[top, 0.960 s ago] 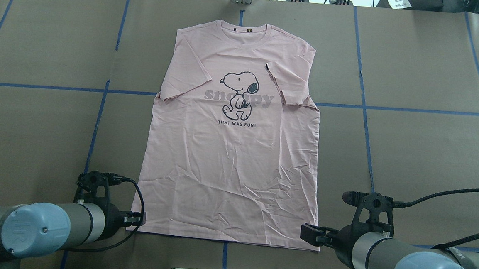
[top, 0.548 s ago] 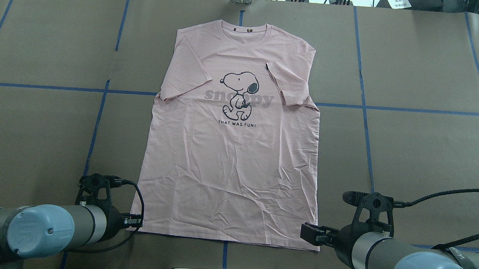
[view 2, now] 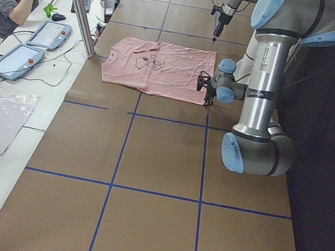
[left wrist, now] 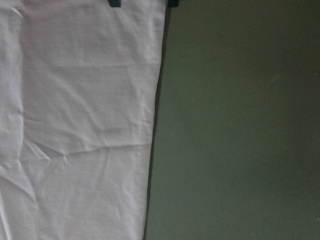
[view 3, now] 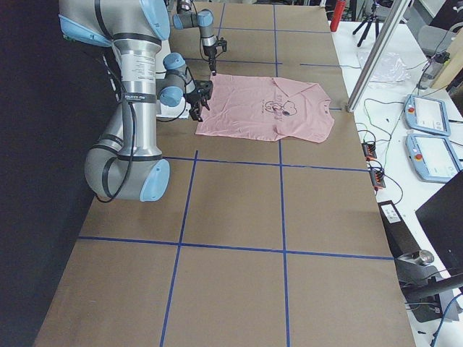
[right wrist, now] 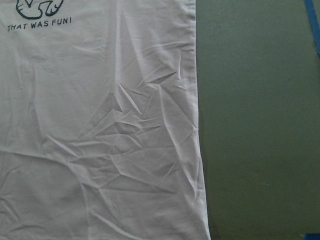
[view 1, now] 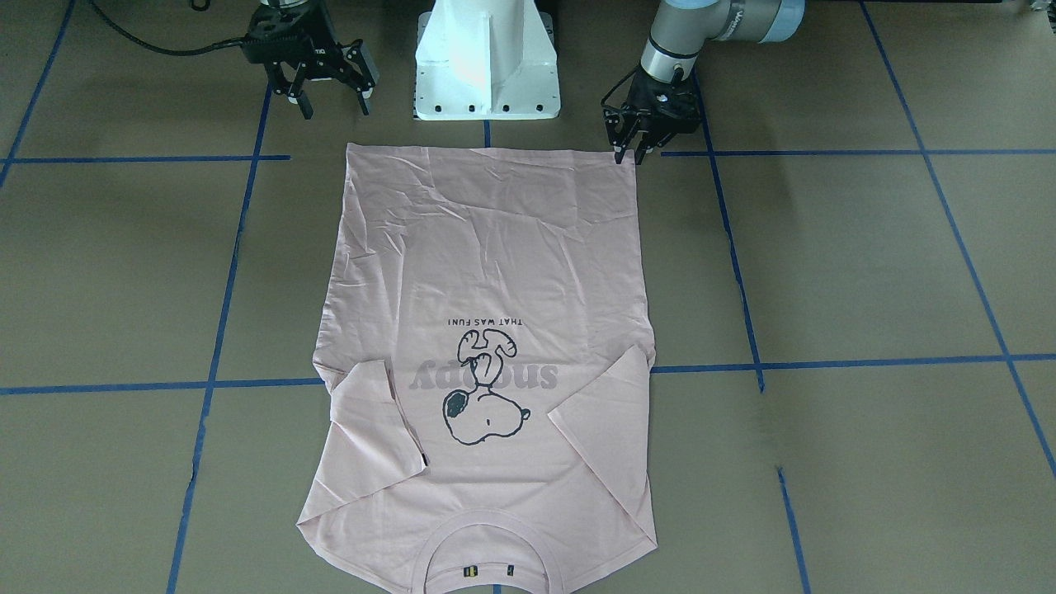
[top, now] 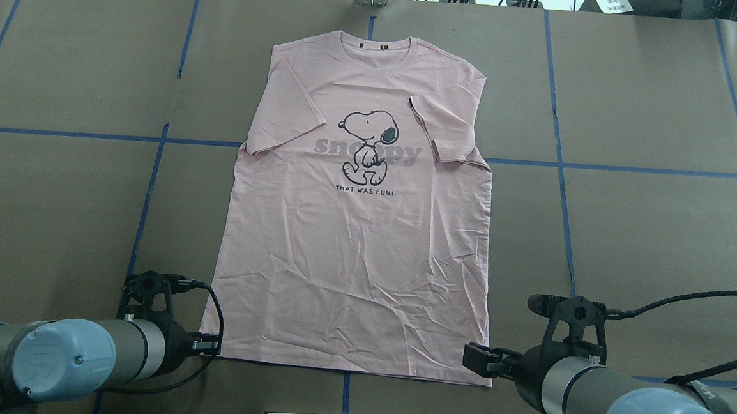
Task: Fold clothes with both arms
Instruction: 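Lower both grippers to the shirt hem corners nearest the robot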
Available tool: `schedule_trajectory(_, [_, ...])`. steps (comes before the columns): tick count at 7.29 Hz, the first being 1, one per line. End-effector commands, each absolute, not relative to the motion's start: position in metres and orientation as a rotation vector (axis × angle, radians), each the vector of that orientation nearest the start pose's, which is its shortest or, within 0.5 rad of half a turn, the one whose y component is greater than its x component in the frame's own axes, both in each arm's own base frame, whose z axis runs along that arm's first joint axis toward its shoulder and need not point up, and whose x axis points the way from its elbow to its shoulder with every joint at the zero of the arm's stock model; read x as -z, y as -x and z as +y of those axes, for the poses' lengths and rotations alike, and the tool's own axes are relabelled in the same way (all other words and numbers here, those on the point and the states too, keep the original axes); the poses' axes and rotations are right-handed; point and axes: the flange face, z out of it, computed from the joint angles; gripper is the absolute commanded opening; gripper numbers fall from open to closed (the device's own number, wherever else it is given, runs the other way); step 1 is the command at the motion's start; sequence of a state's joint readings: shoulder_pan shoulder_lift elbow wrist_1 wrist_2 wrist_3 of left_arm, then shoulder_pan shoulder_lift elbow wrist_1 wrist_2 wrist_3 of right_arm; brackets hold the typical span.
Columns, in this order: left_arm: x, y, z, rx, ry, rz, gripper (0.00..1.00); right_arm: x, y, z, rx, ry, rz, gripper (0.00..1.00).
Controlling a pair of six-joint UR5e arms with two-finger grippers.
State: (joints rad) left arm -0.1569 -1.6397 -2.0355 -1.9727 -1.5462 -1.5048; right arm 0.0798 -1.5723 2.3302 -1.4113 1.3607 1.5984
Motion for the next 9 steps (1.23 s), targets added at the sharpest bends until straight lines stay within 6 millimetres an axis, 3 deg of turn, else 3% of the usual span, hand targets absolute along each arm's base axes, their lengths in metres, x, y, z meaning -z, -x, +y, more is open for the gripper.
schedule_trajectory(1, [-0.366,-0.482,-0.206,0.084,-0.119,0.929,0.4,-0.297,0.409,-0.187,-0.196,-0.219,-0.911,1.0])
schedule_trajectory(2, [-0.366,-0.482,-0.206,0.083,-0.119,0.929,0.38,-0.298,0.409,-0.187,-0.196,-0.219,-0.91,1.0])
schedule_trajectory(3, [-0.365,-0.482,-0.206,0.082,-0.119,0.93,0.27,-0.297,0.409,-0.187,-0.195,-0.219,-0.913,1.0])
schedule_trajectory(4, [-0.364,-0.481,-0.206,0.081,-0.12,0.932,0.0,-0.297,0.41,-0.187,-0.195,-0.219,-0.911,1.0])
schedule_trajectory(6, [-0.363,-0.481,-0.205,0.075,-0.122,0.931,0.0,-0.301,0.413,-0.186,-0.194,-0.219,-0.901,1.0])
schedule_trajectory(7, [-0.361,-0.48,-0.205,0.073,-0.122,0.936,0.0,-0.312,0.426,-0.18,-0.191,-0.244,-0.877,1.0])
schedule_trajectory(9, [-0.359,-0.481,-0.205,0.072,-0.12,0.941,0.0,-0.344,0.456,-0.169,-0.251,-0.262,-0.82,0.82])
